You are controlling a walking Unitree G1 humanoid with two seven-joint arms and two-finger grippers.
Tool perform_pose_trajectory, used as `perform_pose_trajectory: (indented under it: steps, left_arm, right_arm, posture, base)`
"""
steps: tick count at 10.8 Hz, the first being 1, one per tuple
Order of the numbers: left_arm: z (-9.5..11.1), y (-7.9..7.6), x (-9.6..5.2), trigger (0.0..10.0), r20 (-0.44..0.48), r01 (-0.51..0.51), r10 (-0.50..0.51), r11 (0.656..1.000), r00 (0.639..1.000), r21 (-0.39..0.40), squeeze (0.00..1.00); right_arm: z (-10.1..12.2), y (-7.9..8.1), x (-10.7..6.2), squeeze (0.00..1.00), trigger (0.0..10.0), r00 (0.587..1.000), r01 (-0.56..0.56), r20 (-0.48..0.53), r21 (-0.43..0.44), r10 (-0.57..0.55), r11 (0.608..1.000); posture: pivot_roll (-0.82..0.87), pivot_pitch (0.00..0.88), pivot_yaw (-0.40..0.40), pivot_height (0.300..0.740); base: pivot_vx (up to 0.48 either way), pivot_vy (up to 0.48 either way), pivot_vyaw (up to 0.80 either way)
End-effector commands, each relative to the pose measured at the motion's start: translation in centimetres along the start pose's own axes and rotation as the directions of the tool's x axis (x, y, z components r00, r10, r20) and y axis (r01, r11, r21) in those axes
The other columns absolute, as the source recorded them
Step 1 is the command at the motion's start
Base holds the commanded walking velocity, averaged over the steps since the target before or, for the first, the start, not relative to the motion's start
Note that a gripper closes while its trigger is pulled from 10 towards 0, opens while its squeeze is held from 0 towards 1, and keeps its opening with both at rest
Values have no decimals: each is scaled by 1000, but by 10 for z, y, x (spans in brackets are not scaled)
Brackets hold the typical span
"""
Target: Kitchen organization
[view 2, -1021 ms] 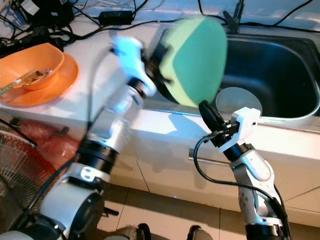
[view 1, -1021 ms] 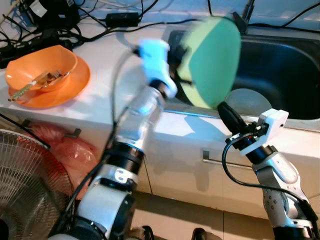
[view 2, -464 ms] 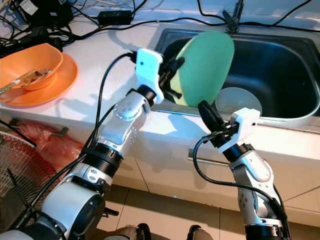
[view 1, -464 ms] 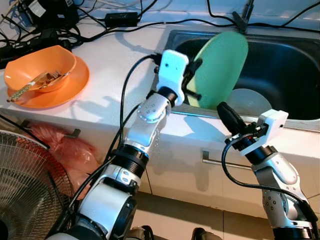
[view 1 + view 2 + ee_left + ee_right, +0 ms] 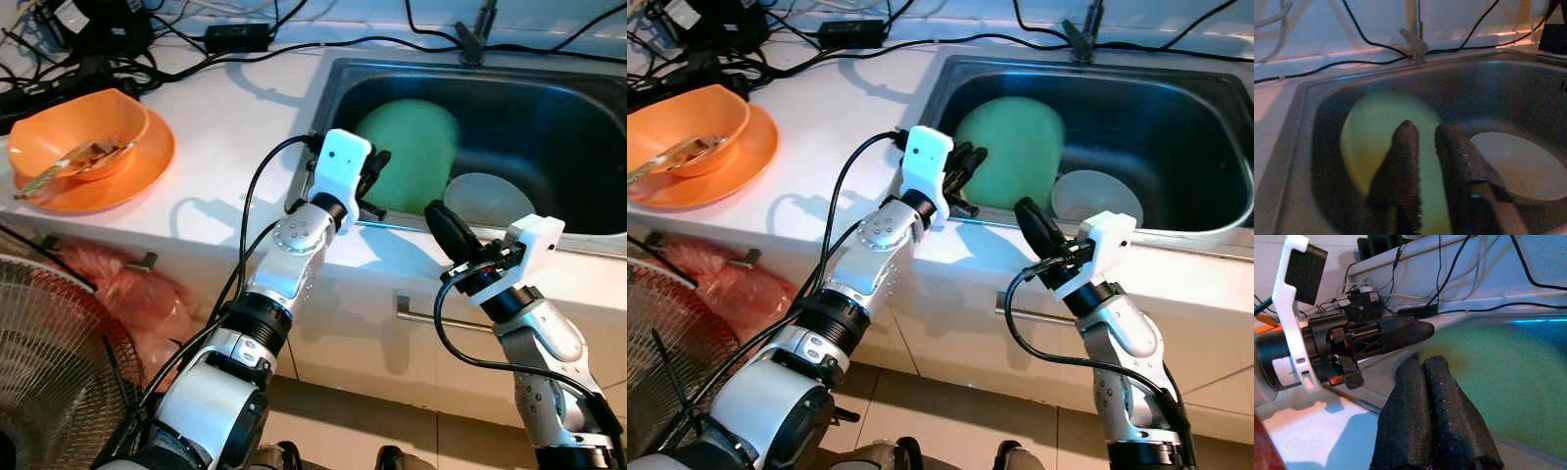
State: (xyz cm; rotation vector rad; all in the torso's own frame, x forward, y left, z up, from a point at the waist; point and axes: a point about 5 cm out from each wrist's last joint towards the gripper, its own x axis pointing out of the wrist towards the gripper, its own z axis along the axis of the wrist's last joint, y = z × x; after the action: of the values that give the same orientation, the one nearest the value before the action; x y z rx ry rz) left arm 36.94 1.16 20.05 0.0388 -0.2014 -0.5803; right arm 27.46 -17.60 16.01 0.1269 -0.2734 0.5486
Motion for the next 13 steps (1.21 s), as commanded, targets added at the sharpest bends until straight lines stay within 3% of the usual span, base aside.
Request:
perform_pose_trajectory:
  steps: [1, 3, 4, 6, 7, 8, 9, 11, 12, 13]
  left_arm:
    - [-4, 1, -1, 10000, -15, -3, 3, 1000, 1000, -6, 1000]
    - [-5, 1, -1, 10000, -17, 1, -1, 1000, 1000, 12, 1000]
    - [-6, 2, -2, 10000, -18, -7, 7, 1000, 1000, 7, 0]
    - [-4, 10, -5, 10000, 7, -59, 58, 997, 998, 42, 0]
    - [-2, 22, -12, 10000, 36, -132, 128, 981, 991, 142, 0]
    - [-1, 27, -15, 10000, 46, -157, 150, 968, 988, 195, 0]
    - [0, 41, -25, 10000, 65, -216, 206, 939, 976, 268, 0]
    - [1, 64, -45, 10000, 115, -331, 312, 917, 943, 222, 0]
    - [6, 78, -60, 10000, 172, -388, 368, 917, 914, 96, 0]
    - [6, 84, -67, 10000, 181, -405, 386, 911, 904, 78, 0]
  right_arm:
    - [-28, 2, -12, 0, 10000, 990, 28, -136, 64, -19, 998]
    - [-29, 3, -11, 0, 10000, 990, 28, -137, 67, -18, 997]
    - [-29, 3, -12, 0, 10000, 990, 29, -141, 66, -20, 997]
    - [-29, 2, -11, 0, 10000, 990, 30, -140, 65, -21, 997]
    - [-29, 2, -12, 0, 10000, 990, 31, -140, 67, -21, 997]
    - [-29, 2, -12, 0, 10000, 990, 31, -141, 67, -21, 997]
    - [-30, 2, -12, 0, 10000, 989, 32, -143, 68, -22, 997]
    - [-31, 2, -11, 0, 10000, 989, 27, -145, 69, -17, 997]
    - [-30, 0, -10, 0, 10000, 989, 39, -142, 56, -31, 998]
    - [-29, -1, -10, 0, 10000, 989, 45, -140, 48, -38, 998]
  posture:
    - [-15, 171, 115, 740]
    - [-15, 171, 115, 740]
    - [-13, 172, 114, 740]
    - [-13, 173, 114, 740]
    - [-12, 172, 113, 740]
    - [-11, 173, 113, 740]
    - [-5, 172, 112, 740]
    - [-2, 166, 110, 740]
    - [-4, 163, 108, 740]
    - [-3, 161, 108, 740]
  base:
    - [0, 0, 0]
    - [0, 0, 0]
    - [0, 0, 0]
    - [0, 0, 0]
    - [0, 0, 0]
    - [0, 0, 0]
    - [0, 0, 0]
    - [0, 0, 0]
    - [0, 0, 0]
    - [0, 0, 0]
